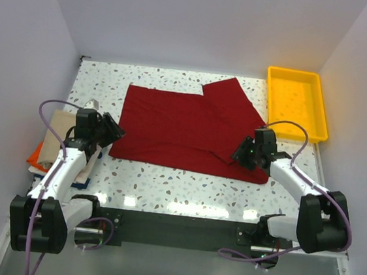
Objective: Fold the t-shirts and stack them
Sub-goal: Fold the tshirt
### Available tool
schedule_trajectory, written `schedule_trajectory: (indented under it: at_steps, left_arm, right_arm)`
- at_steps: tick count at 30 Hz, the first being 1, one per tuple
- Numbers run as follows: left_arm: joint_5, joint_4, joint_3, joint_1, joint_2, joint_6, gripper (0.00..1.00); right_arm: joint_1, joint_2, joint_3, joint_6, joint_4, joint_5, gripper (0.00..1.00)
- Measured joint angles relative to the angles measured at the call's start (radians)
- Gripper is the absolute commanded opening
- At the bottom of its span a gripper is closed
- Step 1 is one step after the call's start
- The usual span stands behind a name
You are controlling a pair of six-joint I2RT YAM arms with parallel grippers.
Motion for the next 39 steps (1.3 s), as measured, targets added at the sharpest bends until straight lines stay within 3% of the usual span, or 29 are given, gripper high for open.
schedule_trajectory:
  at_steps: [10, 17, 25, 39]
  left_arm:
    - [0.048, 0.002, 0.057, -0.001, 0.035, 0.021, 0.54]
    - [0.06, 0.003, 0.058, -0.001, 0.056, 0.021, 0.53]
    - [0.067, 0.004, 0.058, -0.001, 0.064, 0.021, 0.52]
    - [0.072, 0.006, 0.058, -0.001, 0.064, 0.022, 0.52]
  right_arm:
    - [0.003, 0.093, -0.042, 0.089, 0.119, -0.009, 0.47]
    - [0.007, 0.1, -0.052, 0.116, 0.153, -0.011, 0.33]
    - [0.007, 0.127, -0.052, 0.131, 0.186, -0.017, 0.1]
    - [0.016, 0.286, 0.095, 0.142, 0.206, -0.034, 0.06]
